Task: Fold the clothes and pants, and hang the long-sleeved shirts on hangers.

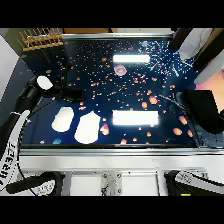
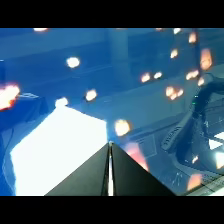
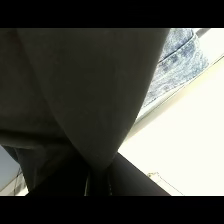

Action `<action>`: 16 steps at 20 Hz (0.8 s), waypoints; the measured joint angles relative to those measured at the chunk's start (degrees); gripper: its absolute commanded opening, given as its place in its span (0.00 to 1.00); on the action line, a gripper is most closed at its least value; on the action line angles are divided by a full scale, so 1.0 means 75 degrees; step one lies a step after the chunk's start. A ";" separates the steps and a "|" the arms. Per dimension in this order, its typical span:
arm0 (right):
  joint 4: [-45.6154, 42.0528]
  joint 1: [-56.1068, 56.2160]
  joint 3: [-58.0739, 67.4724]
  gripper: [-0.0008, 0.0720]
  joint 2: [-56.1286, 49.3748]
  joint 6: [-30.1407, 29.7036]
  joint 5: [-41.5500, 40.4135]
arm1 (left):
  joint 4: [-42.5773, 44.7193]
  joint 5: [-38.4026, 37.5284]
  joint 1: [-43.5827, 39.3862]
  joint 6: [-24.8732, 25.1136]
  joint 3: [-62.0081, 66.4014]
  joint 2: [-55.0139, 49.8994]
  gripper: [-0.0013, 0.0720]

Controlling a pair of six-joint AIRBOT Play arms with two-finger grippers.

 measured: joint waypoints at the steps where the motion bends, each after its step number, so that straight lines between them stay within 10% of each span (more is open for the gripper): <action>1: -0.0020 0.0000 0.0000 0.05 0.0003 0.0000 0.0020 | 0.0000 0.0000 0.0000 0.0000 0.0000 0.0000 0.03; 3: -0.0029 0.0000 0.0000 0.10 0.0009 0.0003 0.0067 | 0.0000 0.0000 0.0000 0.0000 0.0000 0.0000 0.03; 5: -0.0055 0.0000 -0.0003 0.74 0.0023 0.0000 0.0172 | 0.0000 -0.0003 0.0000 0.0000 0.0000 0.0000 0.03; 11: 0.0169 0.0047 -0.0230 0.69 0.0662 -0.0195 -0.0251 | 0.0000 -0.0006 0.0000 0.0000 0.0000 0.0000 0.03; 16: 0.2518 0.0565 -0.0498 0.69 0.1926 -0.1244 -0.1276 | 0.0000 -0.0003 0.0000 0.0000 0.0000 0.0000 0.03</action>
